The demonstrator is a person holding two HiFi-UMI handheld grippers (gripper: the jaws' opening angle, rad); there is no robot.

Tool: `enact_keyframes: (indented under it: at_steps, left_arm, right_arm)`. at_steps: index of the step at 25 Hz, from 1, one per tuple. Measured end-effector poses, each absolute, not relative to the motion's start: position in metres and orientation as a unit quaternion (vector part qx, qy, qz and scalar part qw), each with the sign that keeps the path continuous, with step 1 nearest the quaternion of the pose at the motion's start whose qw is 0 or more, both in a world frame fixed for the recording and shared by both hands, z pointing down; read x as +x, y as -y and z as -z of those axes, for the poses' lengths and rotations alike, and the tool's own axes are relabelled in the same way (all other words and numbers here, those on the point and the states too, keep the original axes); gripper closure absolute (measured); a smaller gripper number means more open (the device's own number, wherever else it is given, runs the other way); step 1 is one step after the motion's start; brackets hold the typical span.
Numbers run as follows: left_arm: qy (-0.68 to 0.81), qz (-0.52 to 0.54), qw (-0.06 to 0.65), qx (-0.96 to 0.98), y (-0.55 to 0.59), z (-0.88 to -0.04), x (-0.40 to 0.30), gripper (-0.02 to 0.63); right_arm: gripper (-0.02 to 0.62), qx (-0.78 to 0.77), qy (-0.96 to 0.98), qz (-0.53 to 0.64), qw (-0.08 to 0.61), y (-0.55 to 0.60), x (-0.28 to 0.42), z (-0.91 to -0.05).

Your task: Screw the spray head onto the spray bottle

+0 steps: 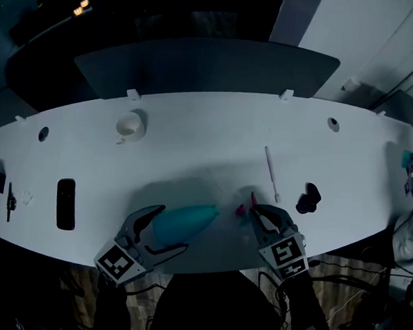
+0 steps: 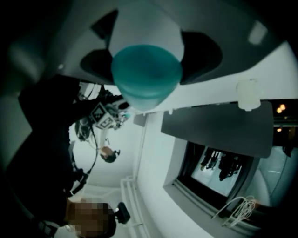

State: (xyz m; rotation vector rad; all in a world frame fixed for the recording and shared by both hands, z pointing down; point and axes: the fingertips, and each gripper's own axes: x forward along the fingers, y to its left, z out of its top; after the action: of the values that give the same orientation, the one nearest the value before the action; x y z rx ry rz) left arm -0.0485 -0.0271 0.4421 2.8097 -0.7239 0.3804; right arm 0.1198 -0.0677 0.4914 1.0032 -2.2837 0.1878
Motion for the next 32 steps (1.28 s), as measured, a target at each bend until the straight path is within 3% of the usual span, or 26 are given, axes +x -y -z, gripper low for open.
enact_keyframes:
  at_steps: [2, 5, 19, 27, 32]
  left_arm:
    - [0.256, -0.131, 0.108, 0.952, 0.022, -0.441, -0.051, 0.18]
    - [0.271, -0.127, 0.106, 0.948, 0.019, -0.436, -0.055, 0.181]
    - [0.3, -0.112, 0.112, 0.941, 0.011, -0.432, -0.06, 0.179]
    - [0.314, -0.102, 0.118, 0.936, 0.011, -0.429, -0.068, 0.179]
    - [0.307, -0.102, 0.136, 0.937, 0.011, -0.436, -0.078, 0.179]
  right_arm:
    - [0.524, 0.344, 0.869, -0.088, 0.344, 0.059, 0.111, -0.503]
    - [0.479, 0.32, 0.863, -0.103, 0.377, 0.053, 0.104, -0.515]
    - [0.479, 0.253, 0.828, -0.179, 0.467, 0.06, 0.109, -0.556]
    - [0.479, 0.167, 0.815, -0.108, 0.544, 0.059, 0.107, -0.562]
    - [0.479, 0.154, 0.839, -0.063, 0.517, 0.06, 0.1, -0.545]
